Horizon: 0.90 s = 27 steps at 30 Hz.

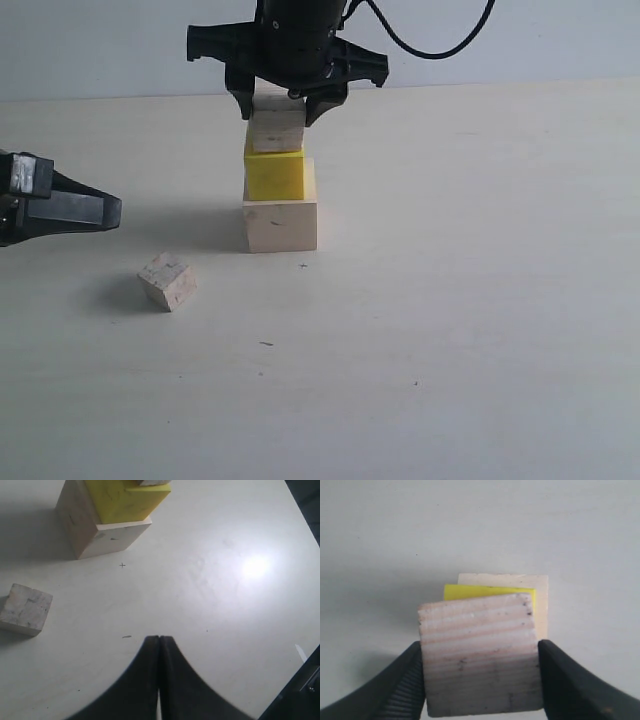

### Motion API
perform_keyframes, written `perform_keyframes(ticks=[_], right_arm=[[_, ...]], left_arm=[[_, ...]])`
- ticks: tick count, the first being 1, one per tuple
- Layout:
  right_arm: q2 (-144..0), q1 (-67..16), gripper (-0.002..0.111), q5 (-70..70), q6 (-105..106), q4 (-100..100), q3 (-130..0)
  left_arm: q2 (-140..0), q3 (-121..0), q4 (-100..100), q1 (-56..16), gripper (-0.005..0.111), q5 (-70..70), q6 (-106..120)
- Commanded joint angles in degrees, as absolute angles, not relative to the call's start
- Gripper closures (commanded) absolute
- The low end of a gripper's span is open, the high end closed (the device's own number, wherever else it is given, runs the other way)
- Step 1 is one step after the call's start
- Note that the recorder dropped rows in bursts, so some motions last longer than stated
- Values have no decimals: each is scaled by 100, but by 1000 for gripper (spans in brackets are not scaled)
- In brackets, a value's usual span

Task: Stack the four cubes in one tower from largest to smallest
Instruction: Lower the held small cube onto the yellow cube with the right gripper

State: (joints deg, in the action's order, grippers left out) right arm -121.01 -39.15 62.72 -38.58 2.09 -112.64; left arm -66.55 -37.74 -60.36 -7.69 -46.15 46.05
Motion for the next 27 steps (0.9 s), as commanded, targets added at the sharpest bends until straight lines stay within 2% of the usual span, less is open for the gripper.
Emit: perform_keyframes(ticks=[1,11,27], right_arm=[[-12084,-3926,50,6175,-3901,214,-11298],[-12084,-3926,38,6156,-3901,111,-11298],[-12084,-3926,38,6350,-4120,0,-11298]], left_arm=[[-6588,-3756,-6083,-803,107,-4671,4603],[-6588,-3756,-6083,-803,107,-4671,4603],[-6588,-3756,-6059,-803,107,-4669,4603]])
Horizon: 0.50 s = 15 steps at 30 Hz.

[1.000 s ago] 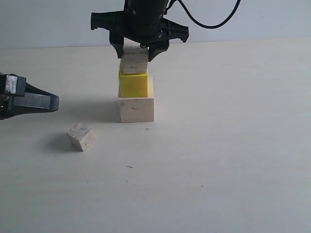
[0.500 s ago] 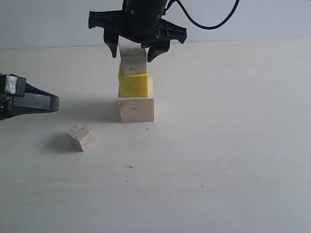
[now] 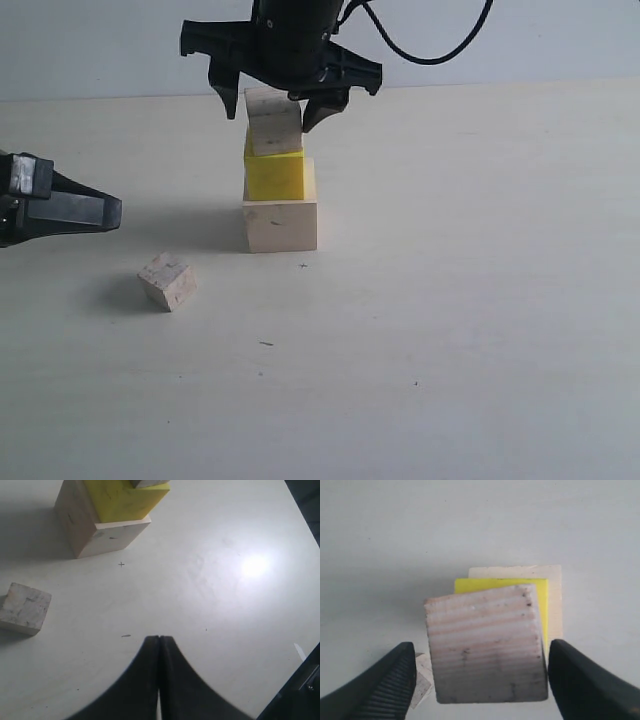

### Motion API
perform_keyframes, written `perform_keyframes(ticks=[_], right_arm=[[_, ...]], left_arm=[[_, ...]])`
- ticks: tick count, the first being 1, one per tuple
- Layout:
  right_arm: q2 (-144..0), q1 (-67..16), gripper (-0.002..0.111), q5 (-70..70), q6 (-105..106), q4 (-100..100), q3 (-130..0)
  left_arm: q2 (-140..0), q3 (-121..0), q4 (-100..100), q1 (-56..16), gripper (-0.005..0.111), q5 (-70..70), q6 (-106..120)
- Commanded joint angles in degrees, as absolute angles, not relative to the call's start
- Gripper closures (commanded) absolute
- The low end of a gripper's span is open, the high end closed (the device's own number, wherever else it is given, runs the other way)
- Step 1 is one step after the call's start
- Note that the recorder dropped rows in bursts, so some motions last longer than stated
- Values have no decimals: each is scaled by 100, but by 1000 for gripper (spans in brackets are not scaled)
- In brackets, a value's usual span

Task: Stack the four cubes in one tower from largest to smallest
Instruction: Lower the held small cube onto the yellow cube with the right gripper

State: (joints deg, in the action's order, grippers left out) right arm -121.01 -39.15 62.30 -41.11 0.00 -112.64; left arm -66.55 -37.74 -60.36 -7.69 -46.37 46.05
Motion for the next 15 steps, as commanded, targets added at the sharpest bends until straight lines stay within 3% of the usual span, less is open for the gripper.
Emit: perform_keyframes(ticks=[1,15], right_arm=[[-12084,-3926,38,6371,-4120,0,-11298],[-12084,-3926,38,6372,-4088,-148,-11298]], left_arm=[[-6588,-3756,-6059,-803,107,-4669,4603],[-6588,-3756,-6059,-803,107,-4669,4603]])
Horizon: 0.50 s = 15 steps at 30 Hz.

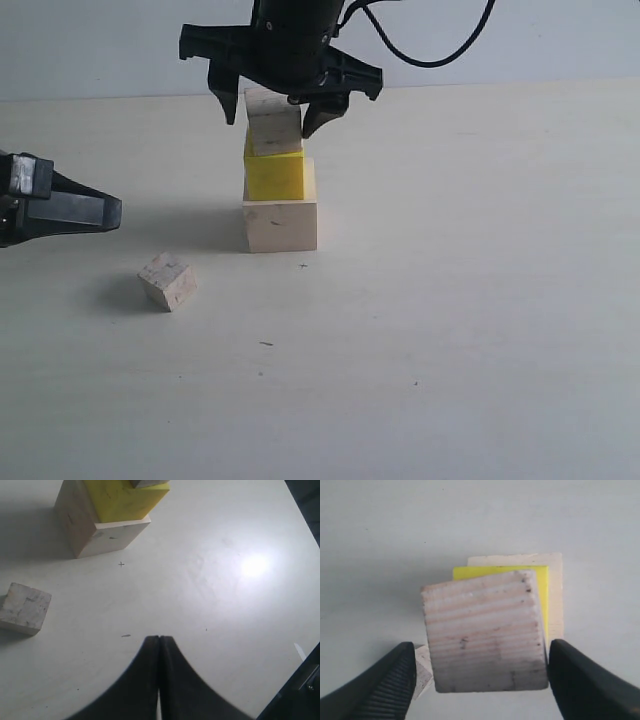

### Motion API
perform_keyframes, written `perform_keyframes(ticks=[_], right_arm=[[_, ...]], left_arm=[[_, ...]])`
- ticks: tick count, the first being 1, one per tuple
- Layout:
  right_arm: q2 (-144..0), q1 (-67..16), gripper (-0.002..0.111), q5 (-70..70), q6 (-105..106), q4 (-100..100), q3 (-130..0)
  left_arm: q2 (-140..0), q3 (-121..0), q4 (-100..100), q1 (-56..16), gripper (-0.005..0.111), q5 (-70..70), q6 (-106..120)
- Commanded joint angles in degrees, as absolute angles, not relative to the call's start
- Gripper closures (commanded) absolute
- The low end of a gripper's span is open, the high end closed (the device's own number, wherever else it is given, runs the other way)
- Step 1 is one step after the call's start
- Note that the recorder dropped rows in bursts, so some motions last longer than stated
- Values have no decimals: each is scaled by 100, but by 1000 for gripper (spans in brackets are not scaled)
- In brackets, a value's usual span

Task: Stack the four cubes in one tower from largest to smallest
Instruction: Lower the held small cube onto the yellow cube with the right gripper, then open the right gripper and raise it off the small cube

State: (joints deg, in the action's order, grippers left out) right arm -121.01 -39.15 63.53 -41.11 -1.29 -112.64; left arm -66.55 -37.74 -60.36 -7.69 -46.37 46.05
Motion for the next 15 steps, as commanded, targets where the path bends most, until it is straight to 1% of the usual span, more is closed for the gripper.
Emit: perform_keyframes(ticks=[1,15], right_arm=[[-12084,-3926,38,6372,-4088,-148,-11298],[-12084,-3926,38,6372,-3975,-244,-11298]], left_arm=[[-6588,-3756,-6059,-803,107,-4669,4603],[-6588,-3756,-6049,-803,107,-4674,4603]])
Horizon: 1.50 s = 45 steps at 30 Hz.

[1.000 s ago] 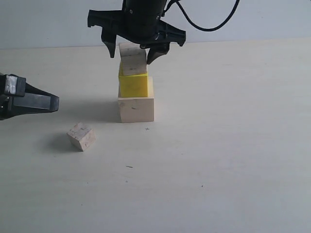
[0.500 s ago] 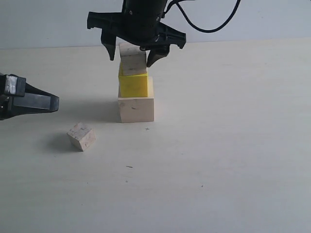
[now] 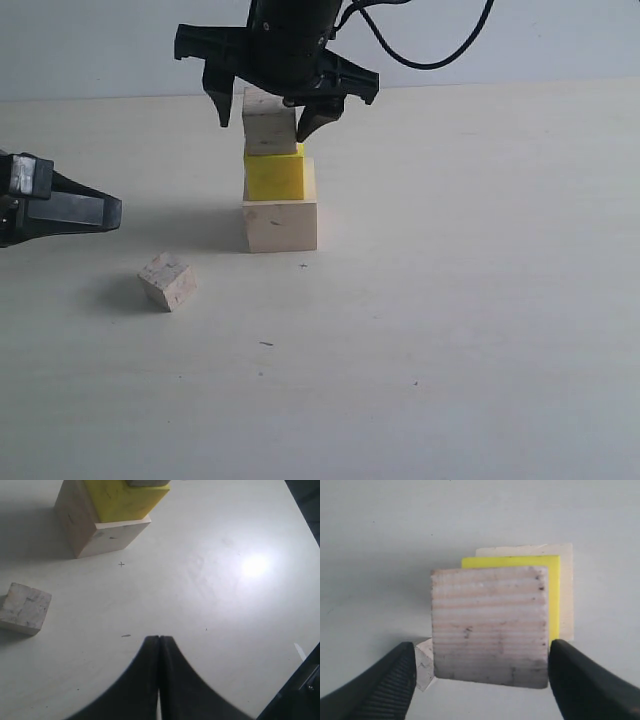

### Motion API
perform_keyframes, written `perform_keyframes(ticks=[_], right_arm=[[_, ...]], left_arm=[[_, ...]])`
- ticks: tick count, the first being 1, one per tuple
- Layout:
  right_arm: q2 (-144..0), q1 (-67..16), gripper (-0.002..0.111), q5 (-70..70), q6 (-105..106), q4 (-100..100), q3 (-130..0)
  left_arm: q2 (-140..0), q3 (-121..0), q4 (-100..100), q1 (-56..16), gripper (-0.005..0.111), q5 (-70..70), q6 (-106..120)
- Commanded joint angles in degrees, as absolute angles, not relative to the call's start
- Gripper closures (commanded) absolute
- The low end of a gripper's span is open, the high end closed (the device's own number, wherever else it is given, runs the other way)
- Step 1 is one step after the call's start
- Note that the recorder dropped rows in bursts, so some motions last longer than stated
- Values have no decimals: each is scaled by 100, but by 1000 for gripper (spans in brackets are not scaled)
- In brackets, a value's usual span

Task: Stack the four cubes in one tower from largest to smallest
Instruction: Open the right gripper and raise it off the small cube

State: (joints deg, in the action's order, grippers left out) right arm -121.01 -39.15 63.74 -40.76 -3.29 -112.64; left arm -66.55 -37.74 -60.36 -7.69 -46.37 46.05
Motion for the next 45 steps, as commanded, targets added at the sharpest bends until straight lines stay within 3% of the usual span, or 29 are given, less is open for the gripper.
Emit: perform_keyframes(ticks=[1,10,16,28,30,36,45], right_arm=[[-12084,-3926,38,6372,-3893,-244,-11298],[-11524,-3926,39,6996,-3638,254,-11298],[-11116,-3926,57,6996,-3014,-91,-11298],[-11209,-3926,59,6996,-2696,164,-11298],[-11246,-3926,66,6996,-2580,201,-11298],[-11346,-3926,106,6996,-2442,1013,-11298],[-11629,-3748,108,6996,-2339,1068,-11287]], left_arm=[[-6588,-3756,-6049,-803,107,-4674,4603],[-6588,-3756,-6024,-803,107,-4648,4603],[-6588,-3756,-6014,-803,107,-4542,4603],[-6588,-3756,-6014,-803,107,-4520,4603],[-6588,-3756,-5982,-803,107,-4521,4603],[-6588,-3756,-5897,-803,107,-4518,4603],[-6588,-3756,-5851,-803,107,-4518,4603]])
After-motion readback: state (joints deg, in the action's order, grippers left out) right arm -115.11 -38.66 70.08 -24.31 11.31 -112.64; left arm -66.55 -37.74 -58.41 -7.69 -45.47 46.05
